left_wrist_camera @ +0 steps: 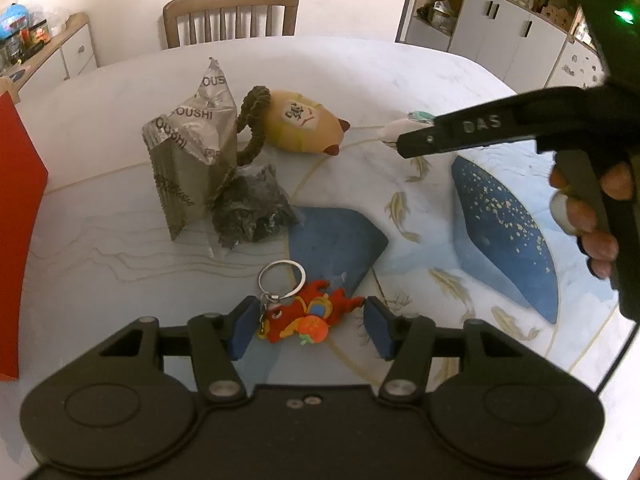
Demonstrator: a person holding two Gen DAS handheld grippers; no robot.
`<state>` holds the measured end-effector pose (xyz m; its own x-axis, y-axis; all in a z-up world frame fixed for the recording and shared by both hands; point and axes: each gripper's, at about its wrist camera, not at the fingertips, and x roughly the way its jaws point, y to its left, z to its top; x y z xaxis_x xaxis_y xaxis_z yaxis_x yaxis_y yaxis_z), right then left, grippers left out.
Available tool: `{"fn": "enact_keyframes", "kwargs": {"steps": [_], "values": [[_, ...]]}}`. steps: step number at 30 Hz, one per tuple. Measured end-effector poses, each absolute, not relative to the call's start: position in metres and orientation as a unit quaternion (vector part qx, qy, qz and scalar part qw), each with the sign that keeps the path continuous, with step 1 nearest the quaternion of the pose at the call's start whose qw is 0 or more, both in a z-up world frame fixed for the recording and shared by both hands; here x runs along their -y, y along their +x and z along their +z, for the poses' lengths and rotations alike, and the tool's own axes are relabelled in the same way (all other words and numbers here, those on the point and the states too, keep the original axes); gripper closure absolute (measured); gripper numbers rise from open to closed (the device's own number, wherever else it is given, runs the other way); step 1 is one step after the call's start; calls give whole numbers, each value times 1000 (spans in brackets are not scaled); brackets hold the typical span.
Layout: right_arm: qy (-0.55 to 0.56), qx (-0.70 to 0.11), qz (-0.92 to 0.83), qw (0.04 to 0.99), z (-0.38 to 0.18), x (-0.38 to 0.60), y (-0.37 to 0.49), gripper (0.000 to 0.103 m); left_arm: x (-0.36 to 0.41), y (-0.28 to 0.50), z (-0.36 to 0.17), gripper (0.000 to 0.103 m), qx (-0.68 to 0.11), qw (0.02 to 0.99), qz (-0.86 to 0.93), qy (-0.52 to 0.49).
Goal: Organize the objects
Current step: 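Grasp the white cat plush with the right tool while the left tool grasps the red dragon keychain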
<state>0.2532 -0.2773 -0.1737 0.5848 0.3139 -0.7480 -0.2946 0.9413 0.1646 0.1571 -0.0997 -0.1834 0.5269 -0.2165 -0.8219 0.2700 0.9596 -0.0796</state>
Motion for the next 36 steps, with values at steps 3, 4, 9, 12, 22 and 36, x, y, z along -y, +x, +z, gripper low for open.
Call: {"fn": "enact_keyframes", "kwargs": {"steps": [3,4,9,12,22,36], "values": [[17,-421,174,890,-167,279,244,65,99,156,-183,47,-466,873,-141,27],[21,-422,175,889,-165,280,240,65,98,156,-182,48,-466,873,-142,27],[24,-422,184,887,-155,277,221,65,92,153,-178,48,-467,873,-139,20],[23,-418,193,887,-146,273,209,65,86,150,-172,48,-467,873,-136,15],[12,-406,201,891,-123,252,181,65,66,142,-157,85,-466,871,-156,15],[34,-422,178,888,-133,259,153,65,54,144,-159,65,-467,863,-189,35]]}}
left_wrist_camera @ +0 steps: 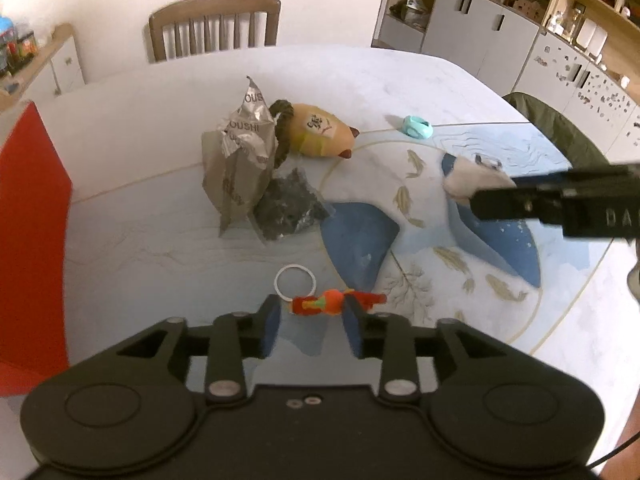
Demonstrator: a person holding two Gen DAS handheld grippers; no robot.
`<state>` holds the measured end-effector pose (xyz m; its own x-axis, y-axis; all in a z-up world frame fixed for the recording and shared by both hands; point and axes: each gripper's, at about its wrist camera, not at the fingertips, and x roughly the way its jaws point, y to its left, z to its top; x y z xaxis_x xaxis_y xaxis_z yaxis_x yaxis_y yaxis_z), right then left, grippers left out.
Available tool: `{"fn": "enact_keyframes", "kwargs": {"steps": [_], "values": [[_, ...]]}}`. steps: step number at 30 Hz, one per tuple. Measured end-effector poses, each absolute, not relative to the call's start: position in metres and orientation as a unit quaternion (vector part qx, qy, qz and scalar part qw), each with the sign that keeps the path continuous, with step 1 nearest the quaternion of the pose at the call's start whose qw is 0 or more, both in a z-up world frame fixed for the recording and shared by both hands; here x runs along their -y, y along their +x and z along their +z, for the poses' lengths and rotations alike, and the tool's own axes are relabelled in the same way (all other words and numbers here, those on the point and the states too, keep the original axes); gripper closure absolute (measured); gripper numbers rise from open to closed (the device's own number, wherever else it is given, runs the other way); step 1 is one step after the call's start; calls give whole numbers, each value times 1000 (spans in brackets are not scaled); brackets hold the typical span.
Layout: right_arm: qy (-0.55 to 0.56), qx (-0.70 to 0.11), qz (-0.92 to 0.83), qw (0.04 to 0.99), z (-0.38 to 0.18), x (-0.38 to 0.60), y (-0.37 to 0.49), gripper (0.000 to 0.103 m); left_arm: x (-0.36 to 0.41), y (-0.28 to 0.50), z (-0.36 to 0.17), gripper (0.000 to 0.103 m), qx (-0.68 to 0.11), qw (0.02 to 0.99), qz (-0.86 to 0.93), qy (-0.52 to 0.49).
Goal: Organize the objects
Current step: 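Grasp the white cat plush with the right tool while the left tool grasps the red dragon keychain, then lift and carry the cat plush and dragon keychain over the cardboard box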
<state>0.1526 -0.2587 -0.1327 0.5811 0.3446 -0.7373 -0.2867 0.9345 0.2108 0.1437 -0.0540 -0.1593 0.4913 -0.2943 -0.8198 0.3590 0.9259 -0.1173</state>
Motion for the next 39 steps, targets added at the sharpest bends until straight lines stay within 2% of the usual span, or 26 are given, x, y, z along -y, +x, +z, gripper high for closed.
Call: {"fn": "enact_keyframes", "kwargs": {"steps": [2,6,7,8,10,20,24,28,39], "values": [[35,-422,177,888,-133,261,150,65,51,143,-161,50,-474,859,-195,21],[37,-425,175,888,-134,265,149,65,52,139,-169,47,-481,854,-196,21],[38,-426,174,887,-135,266,149,65,53,139,-170,42,-482,853,-198,21],[39,-427,174,886,-137,267,149,65,55,138,-171,33,-481,853,-199,25],[39,-430,174,885,-138,267,149,65,60,136,-171,24,-476,855,-202,31],[32,-436,181,881,-143,270,151,65,89,133,-186,25,-483,849,-202,67],[31,-438,185,879,-144,272,152,65,92,132,-186,31,-479,853,-194,69],[31,-439,188,878,-146,273,154,65,93,130,-185,43,-475,858,-185,69],[24,-438,199,877,-143,273,155,65,89,129,-177,45,-471,863,-179,40]]}}
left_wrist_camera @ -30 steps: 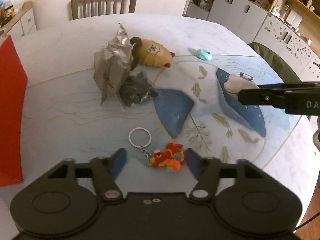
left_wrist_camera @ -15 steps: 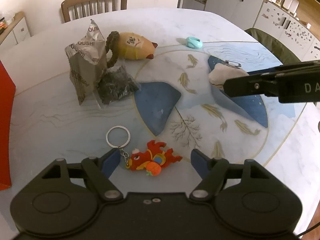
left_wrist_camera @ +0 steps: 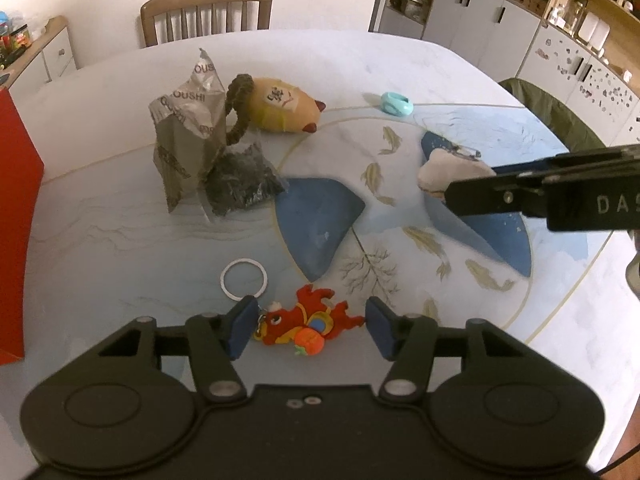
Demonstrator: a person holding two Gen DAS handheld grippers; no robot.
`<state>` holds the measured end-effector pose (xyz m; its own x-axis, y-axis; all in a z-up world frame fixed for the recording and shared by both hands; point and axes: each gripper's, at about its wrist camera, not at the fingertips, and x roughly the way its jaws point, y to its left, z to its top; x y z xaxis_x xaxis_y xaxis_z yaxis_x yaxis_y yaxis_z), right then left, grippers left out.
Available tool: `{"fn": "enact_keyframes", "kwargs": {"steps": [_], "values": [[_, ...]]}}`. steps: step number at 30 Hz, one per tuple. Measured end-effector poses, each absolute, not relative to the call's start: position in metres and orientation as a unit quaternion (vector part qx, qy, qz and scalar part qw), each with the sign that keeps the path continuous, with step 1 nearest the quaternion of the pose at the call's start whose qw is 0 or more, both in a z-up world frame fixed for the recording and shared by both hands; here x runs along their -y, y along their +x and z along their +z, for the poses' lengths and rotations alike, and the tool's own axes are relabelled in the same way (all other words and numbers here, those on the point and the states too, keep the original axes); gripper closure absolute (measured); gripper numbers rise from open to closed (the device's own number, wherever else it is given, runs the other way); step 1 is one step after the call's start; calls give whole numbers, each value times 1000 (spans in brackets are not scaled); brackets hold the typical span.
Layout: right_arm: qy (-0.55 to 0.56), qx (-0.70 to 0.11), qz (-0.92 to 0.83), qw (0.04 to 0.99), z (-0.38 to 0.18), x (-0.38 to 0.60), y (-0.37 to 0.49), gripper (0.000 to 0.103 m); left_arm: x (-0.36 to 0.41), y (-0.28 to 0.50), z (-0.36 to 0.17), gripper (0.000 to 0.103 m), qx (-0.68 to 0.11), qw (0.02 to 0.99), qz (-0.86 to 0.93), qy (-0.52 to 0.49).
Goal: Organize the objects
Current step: 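Lift and carry the cat plush and dragon keychain over the cardboard box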
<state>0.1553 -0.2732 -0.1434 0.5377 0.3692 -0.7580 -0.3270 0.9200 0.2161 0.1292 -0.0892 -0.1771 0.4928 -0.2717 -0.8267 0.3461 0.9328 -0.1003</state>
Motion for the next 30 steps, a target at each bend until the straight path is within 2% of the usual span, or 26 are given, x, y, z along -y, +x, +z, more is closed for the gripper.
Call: {"fn": "enact_keyframes", "kwargs": {"steps": [24,25,26,27,30], "values": [[-24,-391,265,881,-74,190,136,65,-1,128,-76,45,-415,899,-142,-2],[-27,-387,269,881,-71,183,135,65,-6,128,-71,51,-412,900,-140,-3],[-29,-385,272,881,-68,178,134,65,-11,129,-67,71,-409,901,-141,-4],[-31,-382,276,881,-65,173,133,65,-15,130,-64,74,-411,901,-141,-4],[-39,-374,285,882,-58,157,131,65,-32,133,-58,74,-409,902,-134,-10]]}}
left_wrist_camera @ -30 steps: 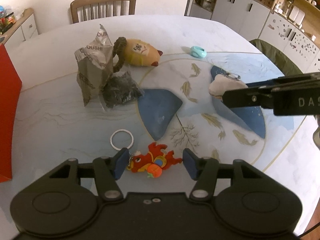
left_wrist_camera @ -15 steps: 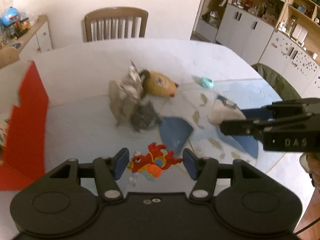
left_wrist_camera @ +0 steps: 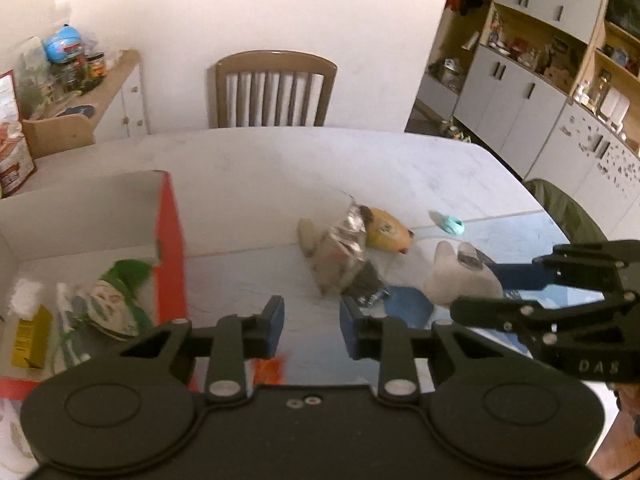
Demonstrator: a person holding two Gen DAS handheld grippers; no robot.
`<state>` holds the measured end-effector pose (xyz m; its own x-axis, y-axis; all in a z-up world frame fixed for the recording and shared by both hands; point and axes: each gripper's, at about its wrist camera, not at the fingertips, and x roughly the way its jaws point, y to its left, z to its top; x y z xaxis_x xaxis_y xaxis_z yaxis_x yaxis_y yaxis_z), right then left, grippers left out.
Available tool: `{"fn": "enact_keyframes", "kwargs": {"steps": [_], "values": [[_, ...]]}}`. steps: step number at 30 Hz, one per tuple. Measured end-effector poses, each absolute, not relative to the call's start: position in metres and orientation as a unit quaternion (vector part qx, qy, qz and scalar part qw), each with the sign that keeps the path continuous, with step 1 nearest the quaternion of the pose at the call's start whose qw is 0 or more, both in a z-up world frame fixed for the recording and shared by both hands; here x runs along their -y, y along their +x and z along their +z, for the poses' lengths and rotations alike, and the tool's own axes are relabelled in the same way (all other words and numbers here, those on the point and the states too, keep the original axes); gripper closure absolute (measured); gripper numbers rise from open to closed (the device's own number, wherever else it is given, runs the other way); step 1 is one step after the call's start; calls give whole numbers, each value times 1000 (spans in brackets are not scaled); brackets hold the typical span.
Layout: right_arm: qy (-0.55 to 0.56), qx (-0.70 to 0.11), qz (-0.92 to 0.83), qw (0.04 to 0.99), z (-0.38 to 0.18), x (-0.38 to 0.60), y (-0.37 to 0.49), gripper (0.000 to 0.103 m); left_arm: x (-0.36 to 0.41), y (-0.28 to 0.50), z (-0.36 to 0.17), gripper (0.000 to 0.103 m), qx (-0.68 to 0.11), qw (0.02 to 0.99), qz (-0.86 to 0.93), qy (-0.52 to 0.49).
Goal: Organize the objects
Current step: 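Lift and carry the cat plush and dragon keychain over the cardboard box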
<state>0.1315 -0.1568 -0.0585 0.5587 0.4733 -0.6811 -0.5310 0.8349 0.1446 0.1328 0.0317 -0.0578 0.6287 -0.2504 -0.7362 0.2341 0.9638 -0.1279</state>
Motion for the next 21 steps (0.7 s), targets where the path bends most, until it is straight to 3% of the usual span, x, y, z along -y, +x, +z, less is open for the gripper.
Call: {"fn": "enact_keyframes", "kwargs": {"steps": [6,16,19,21], "values": [[-29,-368,280,886,-55,142,134,65,-58,136,-60,78,-413,901,-132,7],[-19,-396,271,877,-75,143,130,65,-60,123,-107,68,-451,878,-151,40],[-18,-403,270,874,-81,146,129,65,-49,123,-126,63,-464,873,-144,41],[-18,-408,269,872,-85,149,129,65,-41,121,-137,48,-467,872,-138,45]]}}
